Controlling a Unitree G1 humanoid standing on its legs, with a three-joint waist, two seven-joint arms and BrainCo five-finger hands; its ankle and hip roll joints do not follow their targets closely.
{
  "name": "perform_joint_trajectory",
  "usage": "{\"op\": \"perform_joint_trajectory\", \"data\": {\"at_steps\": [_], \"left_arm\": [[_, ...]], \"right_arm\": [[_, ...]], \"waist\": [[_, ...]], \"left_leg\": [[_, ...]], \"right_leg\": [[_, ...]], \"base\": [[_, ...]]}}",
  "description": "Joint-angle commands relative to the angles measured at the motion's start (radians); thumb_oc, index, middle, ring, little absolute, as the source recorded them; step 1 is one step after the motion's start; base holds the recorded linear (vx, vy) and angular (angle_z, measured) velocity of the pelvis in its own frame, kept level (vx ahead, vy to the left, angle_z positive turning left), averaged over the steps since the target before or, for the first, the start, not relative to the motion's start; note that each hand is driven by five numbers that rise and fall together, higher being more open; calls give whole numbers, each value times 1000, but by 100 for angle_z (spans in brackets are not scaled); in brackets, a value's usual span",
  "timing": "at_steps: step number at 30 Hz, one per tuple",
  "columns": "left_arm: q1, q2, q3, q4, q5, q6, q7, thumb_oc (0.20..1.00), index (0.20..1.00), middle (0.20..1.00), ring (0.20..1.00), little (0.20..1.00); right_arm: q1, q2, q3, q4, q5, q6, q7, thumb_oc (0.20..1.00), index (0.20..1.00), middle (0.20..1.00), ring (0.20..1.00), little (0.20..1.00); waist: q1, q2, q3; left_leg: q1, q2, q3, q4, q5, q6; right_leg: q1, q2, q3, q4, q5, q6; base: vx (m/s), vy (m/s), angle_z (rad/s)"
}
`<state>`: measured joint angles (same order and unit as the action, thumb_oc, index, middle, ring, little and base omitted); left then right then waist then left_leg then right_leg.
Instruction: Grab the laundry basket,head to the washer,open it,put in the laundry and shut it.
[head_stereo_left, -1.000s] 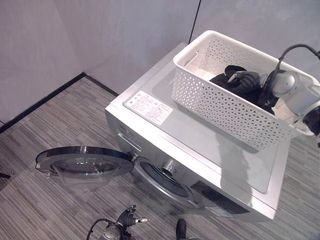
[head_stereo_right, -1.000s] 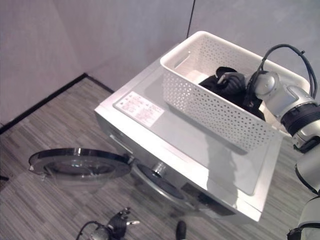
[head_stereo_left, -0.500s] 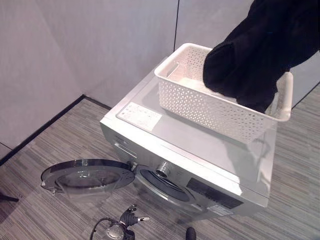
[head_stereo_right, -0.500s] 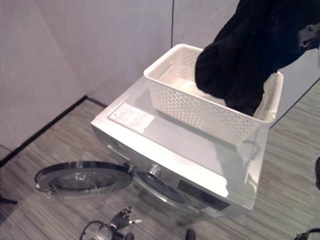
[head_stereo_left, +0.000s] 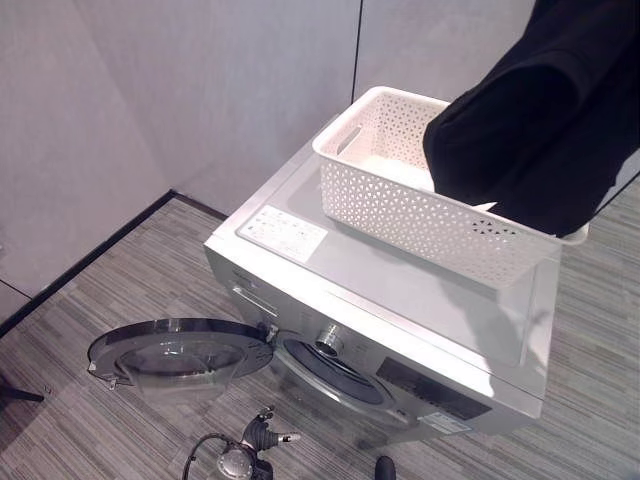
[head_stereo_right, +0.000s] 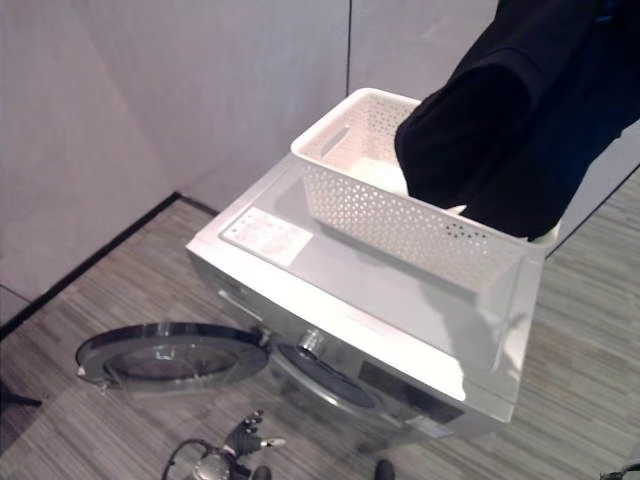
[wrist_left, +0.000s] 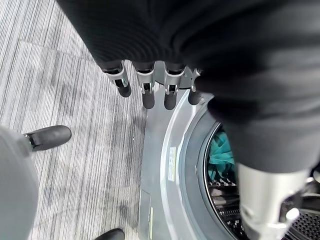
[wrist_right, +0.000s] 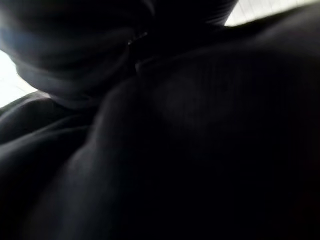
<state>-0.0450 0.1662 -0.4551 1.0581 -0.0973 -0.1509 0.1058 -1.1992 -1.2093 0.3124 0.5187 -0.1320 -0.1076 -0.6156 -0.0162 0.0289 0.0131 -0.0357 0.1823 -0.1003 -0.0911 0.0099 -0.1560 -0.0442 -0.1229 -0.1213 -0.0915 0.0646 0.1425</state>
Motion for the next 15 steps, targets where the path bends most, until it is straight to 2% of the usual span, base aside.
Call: {"op": "perform_joint_trajectory", "data": {"at_steps": [1, 4, 11, 15], "left_arm": [[-58, 36, -27, 63, 42, -26, 32, 1000, 1000, 1000, 1000, 1000], [-54, 34, -30, 68, 50, -29, 40, 1000, 1000, 1000, 1000, 1000], [-47, 27, -27, 83, 53, -26, 50, 1000, 1000, 1000, 1000, 1000], [-39, 21, -20, 89, 62, -26, 53, 1000, 1000, 1000, 1000, 1000]], "right_arm": [[-113, -92, -21, 15, -132, 61, -104, 200, 200, 200, 200, 200], [-114, -132, -51, 22, -155, 87, -152, 200, 200, 200, 200, 200], [-108, -204, -112, 18, -109, 89, -227, 200, 200, 200, 200, 200], [-50, -243, -173, -13, -136, 104, -260, 200, 200, 200, 200, 200]], "waist": [[23, -115, -28], [18, -117, -28], [-8, -110, -40], [-22, -105, -42]], "left_leg": [[98, 15, 15, 26, -82, 22], [94, 11, 18, 30, -79, 23], [109, 12, 35, 24, -96, 24], [110, 8, 41, 26, -92, 26]], "right_leg": [[10, -80, 18, 57, -51, 53], [3, -82, 26, 56, -41, 54], [3, -80, 42, 49, -46, 62], [-6, -83, 48, 49, -34, 63]], "base": [[0, 0, 0], [0, 0, 0], [13, 6, -3], [-9, 7, -7]]}}
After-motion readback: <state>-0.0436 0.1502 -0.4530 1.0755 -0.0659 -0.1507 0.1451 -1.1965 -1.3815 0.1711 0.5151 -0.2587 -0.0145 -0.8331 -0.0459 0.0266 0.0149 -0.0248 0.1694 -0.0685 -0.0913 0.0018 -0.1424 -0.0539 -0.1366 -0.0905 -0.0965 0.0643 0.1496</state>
